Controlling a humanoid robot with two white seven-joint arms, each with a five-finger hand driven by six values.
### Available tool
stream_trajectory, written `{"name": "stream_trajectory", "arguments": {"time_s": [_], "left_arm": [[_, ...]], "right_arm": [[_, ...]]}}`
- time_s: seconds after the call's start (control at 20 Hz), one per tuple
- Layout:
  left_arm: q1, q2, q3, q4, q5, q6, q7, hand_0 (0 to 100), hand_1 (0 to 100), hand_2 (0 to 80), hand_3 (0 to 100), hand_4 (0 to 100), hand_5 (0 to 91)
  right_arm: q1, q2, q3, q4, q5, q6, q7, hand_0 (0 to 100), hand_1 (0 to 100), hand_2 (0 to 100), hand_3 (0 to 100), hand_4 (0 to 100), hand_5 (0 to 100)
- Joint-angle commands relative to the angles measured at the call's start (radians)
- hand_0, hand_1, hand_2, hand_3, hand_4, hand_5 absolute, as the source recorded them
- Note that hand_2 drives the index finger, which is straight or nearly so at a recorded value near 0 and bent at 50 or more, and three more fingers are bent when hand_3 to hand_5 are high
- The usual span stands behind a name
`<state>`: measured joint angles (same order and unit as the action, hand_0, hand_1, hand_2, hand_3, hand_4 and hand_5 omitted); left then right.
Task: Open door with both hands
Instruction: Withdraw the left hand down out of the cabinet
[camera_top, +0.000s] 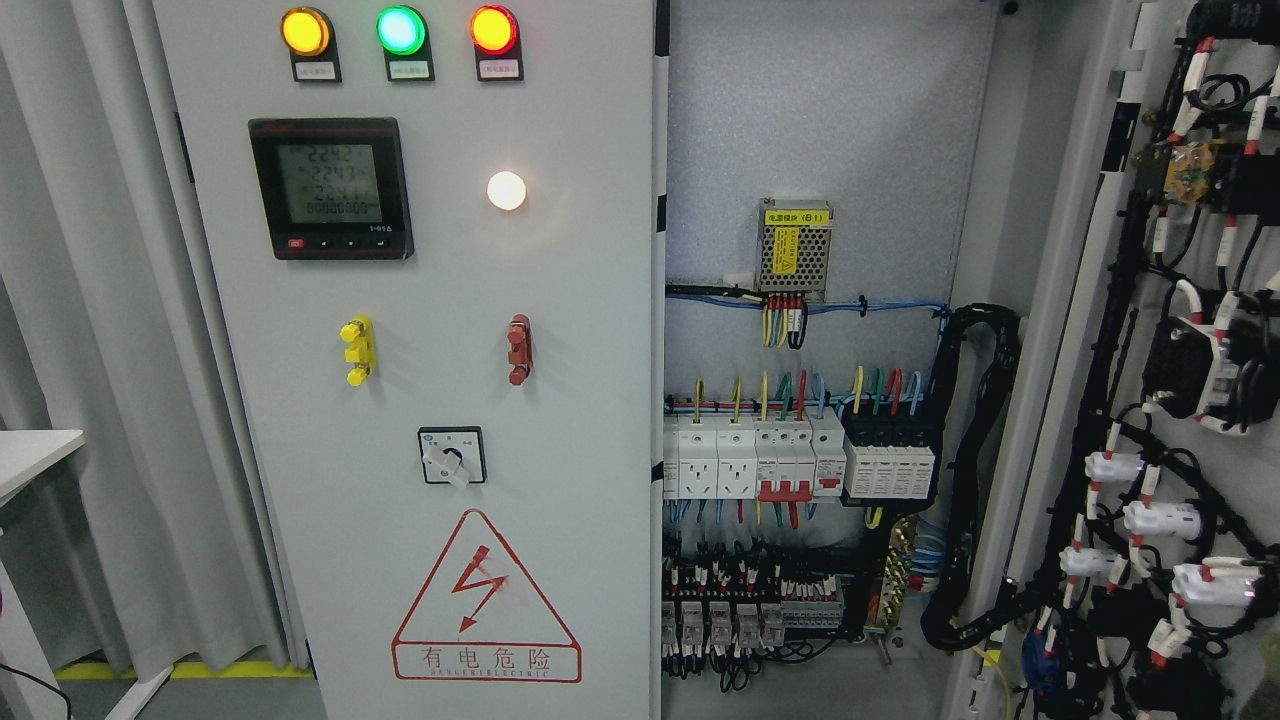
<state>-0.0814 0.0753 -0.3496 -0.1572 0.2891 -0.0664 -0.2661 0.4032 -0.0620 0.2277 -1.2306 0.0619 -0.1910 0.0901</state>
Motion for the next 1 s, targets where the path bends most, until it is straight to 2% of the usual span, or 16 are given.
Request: {"name": "stream_trajectory", "arguments": {"time_s": [0.0, 0.1, 0.3, 0.45, 0.7, 0.95], "left_arm": [[0.011, -0.075, 0.095, 0.245, -0.019, 0.005, 0.068, 30, 0, 2.7, 3, 4, 0.0], [0.011, -0.075, 0.095, 0.245, -0.019, 0.005, 0.07, 30, 0, 2.7, 3, 4, 0.0], [0.011, -0.075, 0.095, 0.245, -0.019, 0.003, 0.113, 30, 0, 2.7, 3, 4, 0.0], [0.011, -0.074, 0.096, 0.245, -0.018, 0.002, 0.113, 30, 0, 2.7, 3, 4, 0.0], [0.011, -0.069, 0.098, 0.245, -0.015, 0.002, 0.114, 30, 0, 2.7, 3, 4, 0.0], [0.011, -0.069, 0.093, 0.245, -0.021, -0.003, 0.108, 30, 0, 2.7, 3, 4, 0.0]], "right_arm": [[0.022, -0.025, 0.137, -0.644, -0.002, -0.004, -0.004, 22, 0, 0, 0, 0, 0], [0.022, -0.025, 0.133, -0.702, -0.002, -0.01, -0.006, 22, 0, 0, 0, 0, 0], [-0.004, -0.004, 0.13, -0.73, -0.002, -0.093, -0.007, 22, 0, 0, 0, 0, 0], [-0.055, 0.007, 0.102, -0.753, -0.002, -0.099, -0.007, 22, 0, 0, 0, 0, 0], [-0.167, 0.05, 0.035, -0.753, -0.002, -0.099, -0.006, 22, 0, 0, 0, 0, 0], [-0.271, 0.054, 0.027, -0.751, -0.002, -0.096, -0.004, 22, 0, 0, 0, 0, 0]]}}
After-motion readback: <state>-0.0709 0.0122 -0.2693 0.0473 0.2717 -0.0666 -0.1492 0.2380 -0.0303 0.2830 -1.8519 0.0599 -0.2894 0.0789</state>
